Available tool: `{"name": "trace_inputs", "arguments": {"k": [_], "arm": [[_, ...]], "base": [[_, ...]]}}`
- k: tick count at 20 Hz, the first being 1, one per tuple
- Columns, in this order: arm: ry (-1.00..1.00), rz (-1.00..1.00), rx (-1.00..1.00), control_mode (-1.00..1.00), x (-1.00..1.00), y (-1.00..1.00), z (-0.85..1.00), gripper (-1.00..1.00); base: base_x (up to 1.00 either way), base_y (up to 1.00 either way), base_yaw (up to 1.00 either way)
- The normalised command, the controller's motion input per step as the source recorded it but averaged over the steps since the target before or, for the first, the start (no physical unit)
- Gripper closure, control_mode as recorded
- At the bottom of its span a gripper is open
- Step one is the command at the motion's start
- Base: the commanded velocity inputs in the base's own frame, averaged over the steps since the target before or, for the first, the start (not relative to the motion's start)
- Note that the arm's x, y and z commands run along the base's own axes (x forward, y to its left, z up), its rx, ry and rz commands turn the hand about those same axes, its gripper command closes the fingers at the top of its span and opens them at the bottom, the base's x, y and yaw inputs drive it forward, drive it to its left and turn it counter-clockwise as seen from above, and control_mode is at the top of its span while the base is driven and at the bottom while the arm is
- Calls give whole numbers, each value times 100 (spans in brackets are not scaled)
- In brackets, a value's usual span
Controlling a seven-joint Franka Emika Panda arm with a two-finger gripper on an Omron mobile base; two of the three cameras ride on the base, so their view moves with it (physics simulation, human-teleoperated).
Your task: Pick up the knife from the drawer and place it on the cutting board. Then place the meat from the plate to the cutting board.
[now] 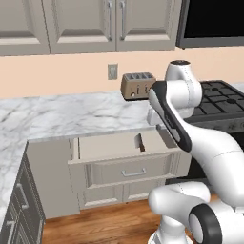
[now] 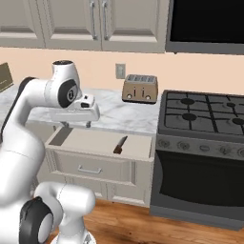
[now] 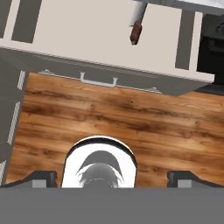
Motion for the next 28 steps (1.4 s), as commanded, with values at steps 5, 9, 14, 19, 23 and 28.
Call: {"name": "trace_inputs", "arguments": {"k": [5,9,14,19,23,28], "arm": [[1,4,1,-100,40,0,-32,-100],[2,2,0,-100,24,2,-55,-100],[5,0,0,-100,20,1,-61,-100],[3,0,0,-100,39,0,-48,-100],[2,0,0,-100,42,0,-47,-100],[0,0,0,-100,38,0,-45,-100]], "base": [[0,0,0],[0,0,0],[0,0,0],[0,0,0],[0,0,0],[0,0,0]]}}
